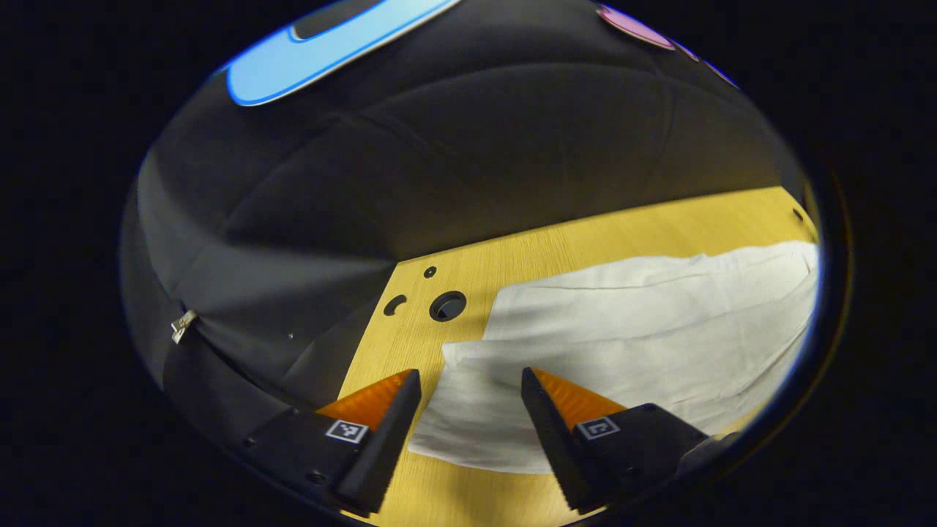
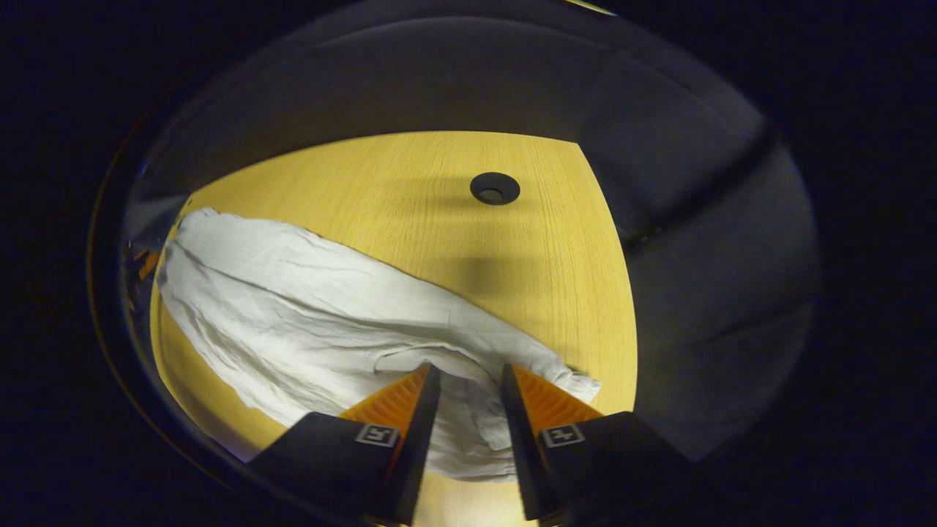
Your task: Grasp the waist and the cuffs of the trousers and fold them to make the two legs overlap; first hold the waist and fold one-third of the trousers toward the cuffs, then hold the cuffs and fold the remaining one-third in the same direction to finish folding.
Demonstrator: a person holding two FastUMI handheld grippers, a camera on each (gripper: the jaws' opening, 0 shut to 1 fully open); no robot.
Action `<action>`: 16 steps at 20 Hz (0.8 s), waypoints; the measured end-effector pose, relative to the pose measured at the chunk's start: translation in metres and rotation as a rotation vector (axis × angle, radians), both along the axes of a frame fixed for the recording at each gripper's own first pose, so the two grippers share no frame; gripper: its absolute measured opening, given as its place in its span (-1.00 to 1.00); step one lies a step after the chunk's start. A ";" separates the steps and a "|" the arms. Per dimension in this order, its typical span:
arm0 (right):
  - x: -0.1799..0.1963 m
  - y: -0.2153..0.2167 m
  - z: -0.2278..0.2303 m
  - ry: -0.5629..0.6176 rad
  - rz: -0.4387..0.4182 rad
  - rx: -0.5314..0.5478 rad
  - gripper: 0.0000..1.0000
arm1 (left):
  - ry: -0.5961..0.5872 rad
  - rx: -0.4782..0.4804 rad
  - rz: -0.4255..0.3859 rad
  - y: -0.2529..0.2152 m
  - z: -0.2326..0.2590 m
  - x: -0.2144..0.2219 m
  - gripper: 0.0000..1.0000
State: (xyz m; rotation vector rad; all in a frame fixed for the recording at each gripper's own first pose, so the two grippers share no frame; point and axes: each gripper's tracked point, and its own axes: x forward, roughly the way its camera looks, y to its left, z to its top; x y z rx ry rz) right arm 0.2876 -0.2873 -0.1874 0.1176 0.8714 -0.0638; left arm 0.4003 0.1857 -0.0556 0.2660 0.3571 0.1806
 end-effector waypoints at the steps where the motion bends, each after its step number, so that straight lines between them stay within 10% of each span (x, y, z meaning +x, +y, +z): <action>1: -0.001 -0.002 0.006 -0.028 -0.056 0.066 0.32 | -0.025 -0.024 0.001 -0.001 0.008 -0.008 0.87; 9: -0.070 -0.050 0.058 -0.255 -0.344 0.211 0.63 | -0.179 -0.154 0.012 -0.007 0.071 -0.111 0.94; 16: -0.103 -0.048 0.004 -0.321 -0.567 0.371 0.97 | -0.205 -0.251 0.067 -0.015 0.074 -0.191 0.95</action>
